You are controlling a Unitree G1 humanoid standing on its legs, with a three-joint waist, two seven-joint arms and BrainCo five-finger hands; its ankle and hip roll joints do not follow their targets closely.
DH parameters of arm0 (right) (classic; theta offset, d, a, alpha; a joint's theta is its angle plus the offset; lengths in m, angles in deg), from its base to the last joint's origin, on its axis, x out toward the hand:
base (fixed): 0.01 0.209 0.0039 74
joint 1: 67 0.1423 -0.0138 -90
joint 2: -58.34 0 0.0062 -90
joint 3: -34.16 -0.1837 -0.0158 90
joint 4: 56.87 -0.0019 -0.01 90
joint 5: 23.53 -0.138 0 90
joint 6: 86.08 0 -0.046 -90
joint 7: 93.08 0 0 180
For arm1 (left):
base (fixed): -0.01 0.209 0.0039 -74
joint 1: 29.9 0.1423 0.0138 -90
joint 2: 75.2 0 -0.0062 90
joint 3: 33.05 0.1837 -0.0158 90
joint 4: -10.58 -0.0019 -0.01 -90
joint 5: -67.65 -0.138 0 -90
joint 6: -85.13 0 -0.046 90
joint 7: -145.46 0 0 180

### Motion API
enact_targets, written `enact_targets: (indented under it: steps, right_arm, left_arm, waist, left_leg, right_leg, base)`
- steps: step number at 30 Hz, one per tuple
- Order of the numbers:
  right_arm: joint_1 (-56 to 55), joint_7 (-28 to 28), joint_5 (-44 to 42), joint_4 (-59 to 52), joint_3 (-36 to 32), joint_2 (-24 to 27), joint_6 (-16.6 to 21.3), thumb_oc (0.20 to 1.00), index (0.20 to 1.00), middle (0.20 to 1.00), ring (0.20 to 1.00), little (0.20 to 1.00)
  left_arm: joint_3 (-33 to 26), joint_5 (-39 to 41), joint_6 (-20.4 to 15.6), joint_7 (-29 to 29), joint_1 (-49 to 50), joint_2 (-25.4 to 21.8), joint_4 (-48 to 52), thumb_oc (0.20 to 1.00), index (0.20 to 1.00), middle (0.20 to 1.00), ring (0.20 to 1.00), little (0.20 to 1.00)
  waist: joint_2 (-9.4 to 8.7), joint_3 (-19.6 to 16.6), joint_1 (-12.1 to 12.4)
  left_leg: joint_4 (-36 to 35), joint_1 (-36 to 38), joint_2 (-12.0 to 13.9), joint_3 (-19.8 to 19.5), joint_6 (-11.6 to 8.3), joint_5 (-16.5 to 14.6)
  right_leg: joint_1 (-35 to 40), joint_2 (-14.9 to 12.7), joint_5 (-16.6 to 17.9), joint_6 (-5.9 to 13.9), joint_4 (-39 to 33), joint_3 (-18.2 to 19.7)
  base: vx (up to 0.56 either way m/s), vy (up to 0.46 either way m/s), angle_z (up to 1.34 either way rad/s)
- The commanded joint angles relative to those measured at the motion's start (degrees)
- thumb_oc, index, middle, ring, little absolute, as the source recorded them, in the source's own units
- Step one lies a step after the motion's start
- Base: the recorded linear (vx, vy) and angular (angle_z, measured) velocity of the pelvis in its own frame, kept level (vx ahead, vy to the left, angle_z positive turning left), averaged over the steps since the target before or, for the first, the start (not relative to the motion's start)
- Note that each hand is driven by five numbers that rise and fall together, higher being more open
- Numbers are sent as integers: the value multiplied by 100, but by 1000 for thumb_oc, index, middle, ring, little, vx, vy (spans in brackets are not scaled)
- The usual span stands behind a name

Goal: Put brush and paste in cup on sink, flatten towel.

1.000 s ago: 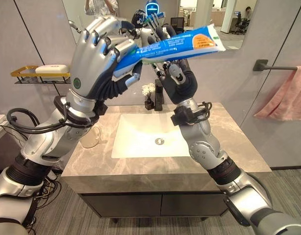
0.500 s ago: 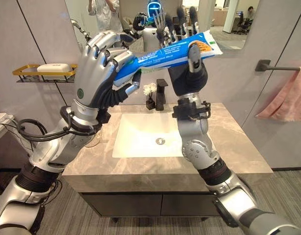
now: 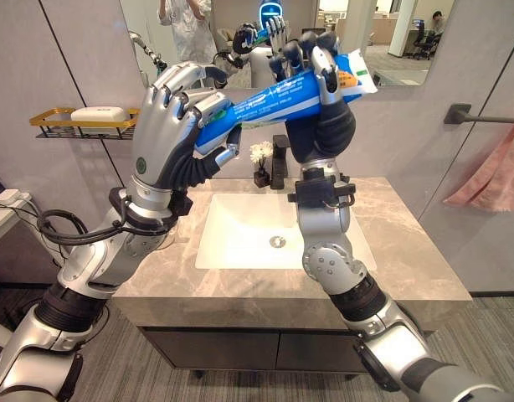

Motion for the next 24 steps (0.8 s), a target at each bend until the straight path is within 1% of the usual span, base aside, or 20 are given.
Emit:
enact_targets:
  steps: [1, 4, 5, 6, 7, 8, 9, 11, 12, 13, 16, 18, 20, 22, 24]
  right_arm:
    - [458, -61, -34, -65, -41, -163, 117, 200, 200, 200, 200, 200]
    - [451, 9, 13, -68, -85, -182, 162, 200, 200, 200, 200, 200]
    - [444, 32, 28, -65, -103, -191, 176, 200, 200, 200, 200, 200]
    - [435, 59, 44, -64, -128, -193, 189, 200, 200, 200, 200, 200]
    - [420, 127, 114, -75, -167, -189, 233, 200, 200, 200, 200, 200]
    - [417, 131, 117, -78, -163, -190, 233, 200, 200, 200, 200, 200]
    - [359, 382, 377, -96, -260, -202, 305, 200, 200, 200, 200, 200]
    - [313, 625, 541, -74, -383, -284, 377, 200, 200, 200, 200, 200]
    - [311, 630, 545, -76, -379, -286, 376, 200, 200, 200, 200, 200]
    - [302, 791, 629, -3, -486, -339, 439, 200, 200, 200, 200, 200]
    - [244, 871, 644, 109, -578, -312, 451, 200, 200, 200, 200, 200]
    - [242, 953, 698, 202, -683, -249, 484, 200, 200, 200, 200, 200]
    - [191, 1065, 881, 178, -804, -138, 483, 200, 200, 200, 200, 200]
    - [145, 1188, 1046, 159, -1006, 9, 511, 200, 200, 200, 200, 200]
    - [162, 1225, 1048, 179, -1122, 92, 550, 200, 200, 200, 200, 200]
  left_arm:
    - [-100, 337, 87, -197, -412, -84, 98, 200, 200, 200, 200, 200]
    - [-131, 339, 103, -219, -368, -42, 122, 200, 200, 200, 200, 200]
    - [-165, 330, 121, -248, -332, -20, 132, 332, 332, 332, 332, 332]
    - [-195, 322, 133, -272, -292, -3, 142, 404, 404, 404, 404, 404]
    - [-256, 312, 146, -312, -200, 30, 175, 620, 620, 620, 620, 620]
    - [-261, 312, 147, -310, -194, 30, 179, 862, 862, 862, 862, 862]
    - [-417, 304, 173, -395, -2, 104, 273, 1000, 1000, 1000, 1000, 1000]
    - [-554, 290, 187, -491, 189, 177, 381, 1000, 1000, 1000, 1000, 1000]
    - [-559, 290, 188, -489, 196, 177, 386, 1000, 1000, 1000, 1000, 1000]
    - [-721, 266, 171, -549, 432, 227, 546, 1000, 1000, 1000, 1000, 1000]
    - [-965, 337, 107, -582, 796, 264, 742, 1000, 1000, 1000, 1000, 1000]
    - [-1197, 418, 90, -702, 1108, 332, 756, 1000, 1000, 1000, 1000, 1000]
    - [-1509, 645, 53, -833, 1676, 522, 759, 1000, 1000, 1000, 1000, 1000]
    - [-1872, 933, 55, -921, 2538, 686, 424, 1000, 1000, 1000, 1000, 1000]
    - [-1972, 1220, 59, -877, 2986, 821, 87, 1000, 1000, 1000, 1000, 1000]
  waist:
    - [-323, -120, 17]
    - [-322, -126, 17]
    - [-324, -125, 20]
    - [-326, -123, 27]
    - [-327, -120, 33]
    - [-325, -121, 31]
    - [-327, -108, 51]
    - [-328, -97, 76]
    - [-328, -98, 73]
    - [-334, -77, 139]
    - [-355, -48, 223]
    - [-386, -5, 323]
    - [-405, 37, 421]
    - [-437, 110, 574]
    - [-467, 162, 691]
  left_leg:
    - [22, -67, 19, -132, 25, 47]
    - [22, -61, 21, -138, 28, 41]
    - [22, -64, 21, -140, 28, 40]
    - [22, -66, 21, -141, 27, 41]
    - [22, -70, 23, -144, 28, 41]
    - [22, -70, 23, -144, 28, 41]
    - [22, -75, 23, -152, 32, 39]
    - [22, -84, 23, -175, 40, 37]
    - [22, -84, 23, -176, 40, 37]
    - [22, -108, 24, -209, 46, 47]
    - [22, -152, 17, -269, 47, 67]
    - [22, -204, 13, -319, 40, 90]
    - [22, -285, -7, -401, 43, 121]
    - [22, -345, -20, -502, 42, 122]
    - [22, -463, -43, -587, 50, 190]
  right_leg:
    - [358, -553, -49, 408, -6, 112]
    - [364, -553, -51, 410, -6, 101]
    - [364, -550, -53, 409, -6, 105]
    - [367, -551, -53, 409, -6, 100]
    - [368, -553, -54, 411, -6, 96]
    - [368, -552, -54, 411, -6, 96]
    - [373, -556, -55, 414, -6, 83]
    - [378, -560, -61, 412, -6, 76]
    - [378, -561, -61, 412, -6, 75]
    - [381, -571, -62, 413, -6, 54]
    - [396, -587, -59, 409, -6, 5]
    - [393, -598, -53, 405, -6, -39]
    - [388, -614, -52, 394, -6, -102]
    - [415, -631, -84, 394, -6, -189]
    - [390, -657, -47, 380, -6, -258]
  base:
    - [0, 0, 0]
    - [0, 0, 0]
    - [0, 0, 0]
    - [0, 0, 0]
    - [0, 0, 0]
    - [0, 0, 0]
    - [0, 0, 0]
    - [0, 0, 0]
    - [-8, 4, 5]
    - [-12, 3, 6]
    - [-15, 0, 12]
    - [-23, 0, 12]
    - [-21, 0, 23]
    - [-23, 1, 24]
    - [-34, 2, 19]
